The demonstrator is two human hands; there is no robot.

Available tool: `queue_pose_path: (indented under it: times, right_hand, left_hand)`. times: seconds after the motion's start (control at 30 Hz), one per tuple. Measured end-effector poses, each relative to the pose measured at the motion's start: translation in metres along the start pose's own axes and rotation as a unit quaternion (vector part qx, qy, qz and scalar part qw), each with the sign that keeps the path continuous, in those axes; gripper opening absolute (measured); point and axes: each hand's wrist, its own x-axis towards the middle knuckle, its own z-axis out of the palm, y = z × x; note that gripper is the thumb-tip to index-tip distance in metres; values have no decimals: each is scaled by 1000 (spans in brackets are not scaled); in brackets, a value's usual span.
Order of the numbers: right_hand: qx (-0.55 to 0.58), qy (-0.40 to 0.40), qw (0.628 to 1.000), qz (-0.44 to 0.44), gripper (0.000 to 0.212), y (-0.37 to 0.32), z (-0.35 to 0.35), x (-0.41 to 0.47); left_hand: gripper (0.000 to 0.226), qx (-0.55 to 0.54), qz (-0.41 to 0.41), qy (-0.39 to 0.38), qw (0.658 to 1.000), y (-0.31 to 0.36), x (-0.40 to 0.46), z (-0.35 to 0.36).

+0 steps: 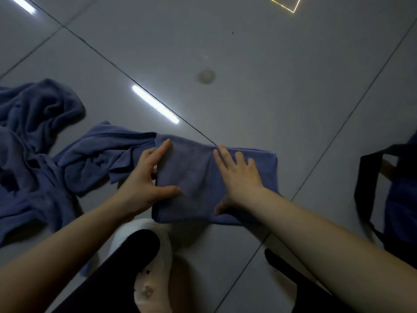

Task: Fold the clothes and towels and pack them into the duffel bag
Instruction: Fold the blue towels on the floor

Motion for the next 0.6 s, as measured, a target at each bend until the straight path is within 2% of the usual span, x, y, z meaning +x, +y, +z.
queue_pose_path:
  times: [0.07,0.1,0.13,0.17,0.2,0.23,0.27,0.3,0.33,0.4,0.47,0.53,0.6]
  right_hand:
    - [71,31,997,-22,134,9,9,-7]
    - [152,52,987,-23,127,16,16,-14]
    - [268,82,960,-10,116,21,21,-23]
    - [416,116,902,20,97,27,25,-30]
    - [567,144,809,62,70,31,26,-39]
    - [693,144,698,106,41,34,28,-47]
    - [778,114,602,135,24,38,28,-52]
    - [823,80,545,141,26,42,30,-54]
    - [840,53,522,137,38,46,31,-55]
    - [826,51,541,147,55,51,34,-52]
    - [772,80,603,187,34,55,41,-44]
    - [692,98,681,219,13,60,47,-38]
    - [647,109,728,200,12,61,47,-37]
  left_hand:
    - [103,-7,28,7,1000,12,1,10]
    - [99,-10,47,13,999,17,3,18]
    - [97,-14,65,15,998,22,6,27]
    - [96,-20,79,6,997,27,10,37]
    - [97,-19,86,-19,996,32,13,49]
    - [98,-7,88,-53,995,37,16,64]
    - [102,8,86,-88,992,42,18,78]
    - [106,11,79,-122,989,46,20,93]
    - [108,-6,67,-154,986,49,21,106]
    - [109,-64,14,-187,980,51,21,124]
    - [96,-84,2,-162,983,45,19,129]
    - [70,-15,54,-61,997,34,17,125]
    - [37,129,146,43,980,20,22,111]
